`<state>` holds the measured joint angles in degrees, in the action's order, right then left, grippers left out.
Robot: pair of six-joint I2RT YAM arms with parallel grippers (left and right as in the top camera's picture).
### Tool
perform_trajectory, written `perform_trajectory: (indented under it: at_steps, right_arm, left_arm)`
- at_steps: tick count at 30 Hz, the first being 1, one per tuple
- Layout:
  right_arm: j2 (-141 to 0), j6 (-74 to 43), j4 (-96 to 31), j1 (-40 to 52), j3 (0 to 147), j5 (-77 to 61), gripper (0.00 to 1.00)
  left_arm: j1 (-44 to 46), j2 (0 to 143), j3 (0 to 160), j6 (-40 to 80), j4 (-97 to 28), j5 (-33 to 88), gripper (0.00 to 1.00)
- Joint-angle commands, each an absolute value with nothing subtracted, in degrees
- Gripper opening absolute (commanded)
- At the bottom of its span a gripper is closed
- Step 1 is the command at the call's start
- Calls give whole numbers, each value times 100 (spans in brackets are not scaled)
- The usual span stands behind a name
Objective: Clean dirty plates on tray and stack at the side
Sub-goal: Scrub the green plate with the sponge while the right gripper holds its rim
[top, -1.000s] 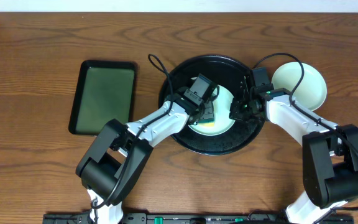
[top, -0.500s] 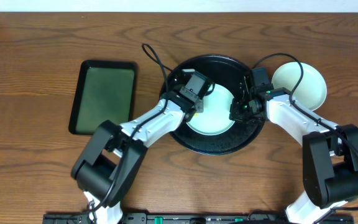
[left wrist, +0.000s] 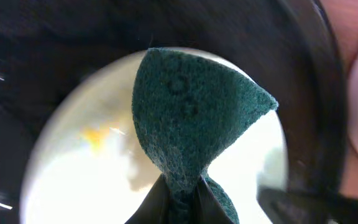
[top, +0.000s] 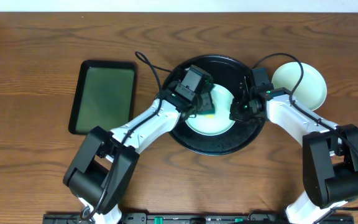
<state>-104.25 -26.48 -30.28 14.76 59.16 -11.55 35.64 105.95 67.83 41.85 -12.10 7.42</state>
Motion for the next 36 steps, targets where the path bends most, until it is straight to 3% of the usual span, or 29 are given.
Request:
perform_trajectory:
  at_steps: [1, 7, 15, 22, 33, 36]
  right_arm:
    - [-10549, -2458, -3151, 1391, 5830, -757, 1]
    - [-10549, -2458, -3183, 1391, 5830, -760, 1]
    - [-10549, -2423, -3291, 1391, 5830, -760, 1]
    - [-10549, -2344, -3304, 1391, 5830, -755, 1]
    - [-10549, -2307, -3299, 1391, 5830, -755, 1]
    - [-10549, -2307, -3299, 1391, 5830, -755, 1]
  left_arm:
    - [3673, 10606, 6761, 4405, -1160, 1111, 8]
    - [3704, 11155, 6761, 4397, -1057, 1011, 8]
    - [3660, 11316, 6761, 3793, -1426, -1013, 8]
    - [3503, 11238, 6761, 3321, -1651, -2014, 8]
    - [3426, 10501, 6761, 3374, -1619, -2126, 8]
    - [3424, 10307, 6761, 3564, -1623, -1575, 8]
